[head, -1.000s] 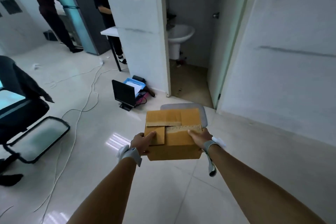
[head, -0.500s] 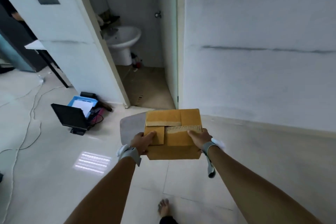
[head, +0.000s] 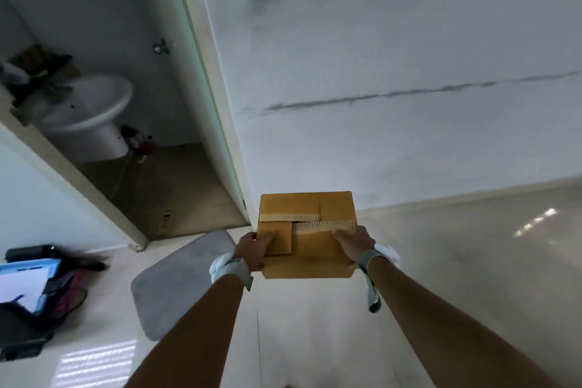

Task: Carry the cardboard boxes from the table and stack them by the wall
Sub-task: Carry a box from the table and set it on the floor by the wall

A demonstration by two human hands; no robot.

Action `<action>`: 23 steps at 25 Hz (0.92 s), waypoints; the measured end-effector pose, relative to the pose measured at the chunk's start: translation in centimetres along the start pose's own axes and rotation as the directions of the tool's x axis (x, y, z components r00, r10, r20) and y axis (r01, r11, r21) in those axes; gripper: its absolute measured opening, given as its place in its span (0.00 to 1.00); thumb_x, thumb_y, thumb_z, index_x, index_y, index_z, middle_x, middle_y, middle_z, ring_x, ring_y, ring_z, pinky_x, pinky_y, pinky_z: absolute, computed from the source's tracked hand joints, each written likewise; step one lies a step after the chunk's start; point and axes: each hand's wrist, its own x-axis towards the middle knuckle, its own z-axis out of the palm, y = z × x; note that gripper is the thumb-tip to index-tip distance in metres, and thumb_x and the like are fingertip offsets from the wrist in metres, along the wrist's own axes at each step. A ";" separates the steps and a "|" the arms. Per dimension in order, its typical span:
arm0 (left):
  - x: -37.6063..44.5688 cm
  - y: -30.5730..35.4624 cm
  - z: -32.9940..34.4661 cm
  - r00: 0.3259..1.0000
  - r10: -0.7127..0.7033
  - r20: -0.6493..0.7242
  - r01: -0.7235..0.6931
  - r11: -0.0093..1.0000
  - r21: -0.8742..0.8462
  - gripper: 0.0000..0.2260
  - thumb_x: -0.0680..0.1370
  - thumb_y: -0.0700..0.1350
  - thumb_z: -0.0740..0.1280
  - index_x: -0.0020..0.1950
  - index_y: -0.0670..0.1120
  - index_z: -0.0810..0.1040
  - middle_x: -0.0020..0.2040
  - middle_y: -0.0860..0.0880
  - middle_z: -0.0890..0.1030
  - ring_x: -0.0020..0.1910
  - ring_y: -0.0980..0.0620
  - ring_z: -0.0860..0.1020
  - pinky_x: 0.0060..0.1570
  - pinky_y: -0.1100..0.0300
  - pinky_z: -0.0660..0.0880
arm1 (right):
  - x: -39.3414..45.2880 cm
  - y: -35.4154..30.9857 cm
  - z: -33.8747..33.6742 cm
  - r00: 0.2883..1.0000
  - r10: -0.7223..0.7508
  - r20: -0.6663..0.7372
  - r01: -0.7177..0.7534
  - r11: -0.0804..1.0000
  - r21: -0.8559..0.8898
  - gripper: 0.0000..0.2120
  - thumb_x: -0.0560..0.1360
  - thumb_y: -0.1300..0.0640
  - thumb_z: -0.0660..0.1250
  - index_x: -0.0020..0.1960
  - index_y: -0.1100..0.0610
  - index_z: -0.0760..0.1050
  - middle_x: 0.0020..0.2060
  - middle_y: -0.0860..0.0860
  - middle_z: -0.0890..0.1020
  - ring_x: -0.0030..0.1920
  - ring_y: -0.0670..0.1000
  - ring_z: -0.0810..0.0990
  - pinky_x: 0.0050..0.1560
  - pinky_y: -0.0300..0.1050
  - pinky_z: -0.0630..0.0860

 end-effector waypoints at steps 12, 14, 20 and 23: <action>10.8 11.2 17.0 0.997 -0.045 0.067 0.041 0.997 0.067 0.34 0.71 0.63 0.71 0.70 0.47 0.72 0.65 0.44 0.76 0.59 0.39 0.77 0.47 0.42 0.83 | 17.3 5.0 -13.3 0.993 0.115 -0.024 -0.115 0.993 0.019 0.43 0.58 0.15 0.53 0.65 0.40 0.67 0.55 0.47 0.81 0.49 0.56 0.83 0.50 0.56 0.82; 11.7 12.8 20.8 0.995 -0.088 0.052 0.085 0.995 0.047 0.33 0.71 0.63 0.71 0.70 0.46 0.71 0.66 0.43 0.75 0.60 0.39 0.76 0.47 0.42 0.83 | 19.6 5.3 -16.5 0.994 0.110 0.003 -0.110 0.994 0.004 0.39 0.62 0.21 0.55 0.65 0.43 0.66 0.54 0.49 0.80 0.49 0.56 0.82 0.50 0.55 0.82; 14.1 17.5 29.0 0.990 -0.139 0.024 0.139 0.990 0.027 0.31 0.73 0.62 0.69 0.70 0.46 0.71 0.66 0.43 0.74 0.59 0.38 0.76 0.47 0.42 0.83 | 26.6 6.0 -23.5 0.997 0.064 0.037 -0.062 0.997 -0.040 0.33 0.68 0.25 0.57 0.64 0.45 0.66 0.54 0.50 0.80 0.49 0.57 0.81 0.53 0.57 0.81; 16.4 19.0 31.4 0.987 -0.162 0.016 0.162 0.987 0.016 0.28 0.74 0.60 0.69 0.69 0.46 0.71 0.65 0.43 0.75 0.58 0.39 0.76 0.48 0.42 0.83 | 30.2 6.5 -24.9 0.996 0.061 0.058 -0.060 0.998 -0.022 0.33 0.72 0.29 0.59 0.68 0.48 0.64 0.56 0.51 0.78 0.50 0.57 0.79 0.55 0.55 0.79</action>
